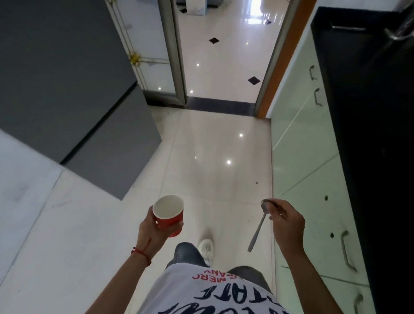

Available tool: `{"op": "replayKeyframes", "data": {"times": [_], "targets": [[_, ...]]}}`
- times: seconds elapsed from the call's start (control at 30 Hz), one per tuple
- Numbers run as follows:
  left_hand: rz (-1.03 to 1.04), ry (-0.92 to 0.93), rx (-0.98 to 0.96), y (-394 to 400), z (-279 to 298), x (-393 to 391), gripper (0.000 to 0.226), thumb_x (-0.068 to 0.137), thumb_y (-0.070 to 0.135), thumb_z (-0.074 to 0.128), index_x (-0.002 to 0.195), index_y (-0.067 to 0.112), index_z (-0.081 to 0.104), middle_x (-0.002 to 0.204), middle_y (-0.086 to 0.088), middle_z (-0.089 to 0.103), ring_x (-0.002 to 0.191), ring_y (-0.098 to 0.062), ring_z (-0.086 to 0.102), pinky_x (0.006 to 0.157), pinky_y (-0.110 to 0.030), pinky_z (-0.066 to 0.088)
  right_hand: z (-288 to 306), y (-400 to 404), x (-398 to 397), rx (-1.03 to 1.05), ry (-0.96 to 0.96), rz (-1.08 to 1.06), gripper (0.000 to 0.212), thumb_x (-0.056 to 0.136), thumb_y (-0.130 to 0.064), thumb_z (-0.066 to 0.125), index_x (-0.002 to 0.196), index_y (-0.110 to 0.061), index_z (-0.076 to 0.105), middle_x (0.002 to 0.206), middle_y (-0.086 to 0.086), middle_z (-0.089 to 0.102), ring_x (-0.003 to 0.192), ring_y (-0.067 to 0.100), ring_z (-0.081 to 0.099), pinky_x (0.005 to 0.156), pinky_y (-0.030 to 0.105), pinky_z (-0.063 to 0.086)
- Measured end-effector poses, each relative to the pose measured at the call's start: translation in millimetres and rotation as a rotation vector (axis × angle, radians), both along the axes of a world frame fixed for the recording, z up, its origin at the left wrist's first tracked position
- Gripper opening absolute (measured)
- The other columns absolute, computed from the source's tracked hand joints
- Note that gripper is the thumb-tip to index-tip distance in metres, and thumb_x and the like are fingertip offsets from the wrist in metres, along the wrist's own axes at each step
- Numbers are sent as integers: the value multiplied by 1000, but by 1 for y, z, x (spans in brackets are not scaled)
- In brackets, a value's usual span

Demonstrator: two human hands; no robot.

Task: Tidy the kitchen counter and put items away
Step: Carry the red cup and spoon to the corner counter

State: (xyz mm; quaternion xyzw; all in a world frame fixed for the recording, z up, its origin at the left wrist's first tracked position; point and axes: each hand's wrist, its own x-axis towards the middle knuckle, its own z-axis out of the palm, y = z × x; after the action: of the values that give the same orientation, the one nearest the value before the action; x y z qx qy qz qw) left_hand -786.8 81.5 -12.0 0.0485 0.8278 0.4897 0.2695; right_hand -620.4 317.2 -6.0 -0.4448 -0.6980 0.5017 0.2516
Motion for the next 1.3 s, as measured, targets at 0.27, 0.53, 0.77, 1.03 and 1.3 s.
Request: {"op": "replayKeyframes", "data": {"times": [0.27,0.53,0.77,1.03,1.3], "targets": [[-160,106,87,156,24,-137,85,37,55,68,114,24,46,104,5,57,99,-18,54,81,-25,44,-2,96,-77,-47,27,-130,26,80,-7,67,73,-31,67,80,-6,71,75,10,65,70,25,53],[-157,76,95,281,6,-223,82,38,56,67,111,28,43,96,16,56,97,-16,54,73,-13,43,-13,225,-178,-38,12,-124,28,81,-6,66,74,-32,66,78,-25,69,74,1,64,66,19,52],[-140,57,23,351,10,-283,87,39,50,73,116,23,42,105,3,54,97,-17,51,77,-19,42,10,325,-280,45,19,-6,32,80,-5,67,74,-36,64,76,-29,67,72,-1,63,65,14,50],[-212,30,6,444,-4,-385,63,39,49,76,89,47,39,89,23,53,82,-7,53,67,-14,43,9,409,-363,58,33,-138,37,82,-2,63,76,-38,63,78,-30,66,73,-3,62,67,13,51],[-539,79,5,582,8,-495,74,52,27,85,116,22,47,106,1,60,97,-18,57,79,-24,45,6,465,-418,-51,37,-467,41,83,-4,63,68,-42,65,79,-27,68,77,-2,63,68,9,50]]}}
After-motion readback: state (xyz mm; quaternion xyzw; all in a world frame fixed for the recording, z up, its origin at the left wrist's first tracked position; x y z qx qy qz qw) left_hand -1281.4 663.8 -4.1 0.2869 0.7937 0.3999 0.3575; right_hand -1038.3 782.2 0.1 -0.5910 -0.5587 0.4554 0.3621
